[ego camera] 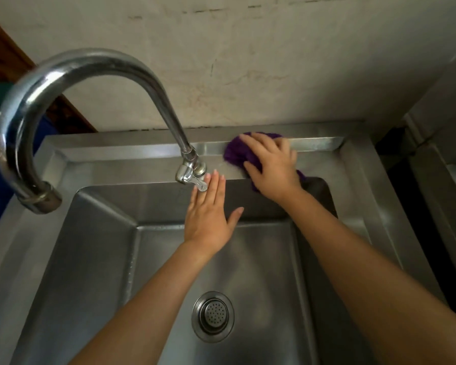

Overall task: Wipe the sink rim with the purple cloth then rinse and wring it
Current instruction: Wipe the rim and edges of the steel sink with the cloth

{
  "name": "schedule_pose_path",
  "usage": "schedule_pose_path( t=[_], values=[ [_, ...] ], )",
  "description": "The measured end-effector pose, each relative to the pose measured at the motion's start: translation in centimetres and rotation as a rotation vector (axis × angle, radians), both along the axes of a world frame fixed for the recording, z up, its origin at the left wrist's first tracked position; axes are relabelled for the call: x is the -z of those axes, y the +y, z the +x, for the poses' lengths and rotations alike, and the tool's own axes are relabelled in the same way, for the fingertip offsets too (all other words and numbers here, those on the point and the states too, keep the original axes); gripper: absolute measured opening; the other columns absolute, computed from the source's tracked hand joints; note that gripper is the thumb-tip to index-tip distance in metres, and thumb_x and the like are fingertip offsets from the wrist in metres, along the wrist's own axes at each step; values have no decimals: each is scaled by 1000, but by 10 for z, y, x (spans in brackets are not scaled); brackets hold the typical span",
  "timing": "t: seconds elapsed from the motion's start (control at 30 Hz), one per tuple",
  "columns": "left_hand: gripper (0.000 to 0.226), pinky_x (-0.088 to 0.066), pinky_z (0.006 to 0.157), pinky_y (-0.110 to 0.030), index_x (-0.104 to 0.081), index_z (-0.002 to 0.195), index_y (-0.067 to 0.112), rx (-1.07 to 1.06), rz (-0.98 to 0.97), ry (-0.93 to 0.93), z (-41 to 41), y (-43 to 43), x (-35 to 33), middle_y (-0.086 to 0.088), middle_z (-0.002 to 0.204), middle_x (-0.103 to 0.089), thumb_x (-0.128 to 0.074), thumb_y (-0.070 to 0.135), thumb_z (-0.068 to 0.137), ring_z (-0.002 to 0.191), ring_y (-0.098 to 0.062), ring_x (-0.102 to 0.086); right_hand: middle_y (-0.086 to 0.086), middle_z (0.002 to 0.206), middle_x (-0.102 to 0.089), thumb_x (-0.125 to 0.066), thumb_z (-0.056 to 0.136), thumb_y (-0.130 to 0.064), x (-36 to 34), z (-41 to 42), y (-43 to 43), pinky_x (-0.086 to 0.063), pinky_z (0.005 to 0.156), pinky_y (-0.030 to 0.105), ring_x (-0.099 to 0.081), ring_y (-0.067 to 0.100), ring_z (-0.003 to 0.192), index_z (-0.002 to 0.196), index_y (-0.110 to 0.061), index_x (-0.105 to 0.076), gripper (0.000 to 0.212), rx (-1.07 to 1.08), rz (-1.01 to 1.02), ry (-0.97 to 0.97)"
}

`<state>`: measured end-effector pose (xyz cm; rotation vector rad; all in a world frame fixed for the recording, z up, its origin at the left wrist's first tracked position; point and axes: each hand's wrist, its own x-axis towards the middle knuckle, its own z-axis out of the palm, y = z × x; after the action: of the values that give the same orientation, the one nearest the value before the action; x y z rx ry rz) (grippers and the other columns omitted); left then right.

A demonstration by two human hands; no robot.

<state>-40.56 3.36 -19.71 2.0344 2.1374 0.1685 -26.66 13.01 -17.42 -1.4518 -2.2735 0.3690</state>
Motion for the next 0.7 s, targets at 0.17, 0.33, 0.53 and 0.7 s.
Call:
schedule_pose_path(
  t=[0.17,0.33,0.53,0.7],
  values=[
    [81,11,117,-31,9,148,13,36,-34,-13,-6,2,-2,-3,158,12,-30,57,92,144,-13,17,-6,150,-32,-27,92,-55,16,-28,-2,-17,108,47,-24,27,132,129,-42,-49,45,-158,-49,-149],
    [77,13,115,-30,7,148,14,45,-6,-5,-8,1,-1,-2,159,11,-29,55,93,142,-10,18,-5,136,-53,-30,92,-43,18,-16,4,-32,99,43,-46,26,116,121,-36,-59,41,-230,63,-199],
    [71,9,116,-32,2,149,13,8,-29,-12,-1,3,-5,-4,159,8,-25,51,96,146,-16,12,-3,137,-53,-26,93,-39,21,48,3,-38,92,41,-48,27,109,126,-34,-54,43,-95,62,-259],
    [71,8,117,-34,3,149,11,-23,-16,0,19,7,-2,-8,158,11,-23,51,96,145,-19,14,-2,136,-54,-27,93,-41,24,87,4,-39,89,40,-49,29,104,125,-35,-55,43,55,77,-301]
  ],
)
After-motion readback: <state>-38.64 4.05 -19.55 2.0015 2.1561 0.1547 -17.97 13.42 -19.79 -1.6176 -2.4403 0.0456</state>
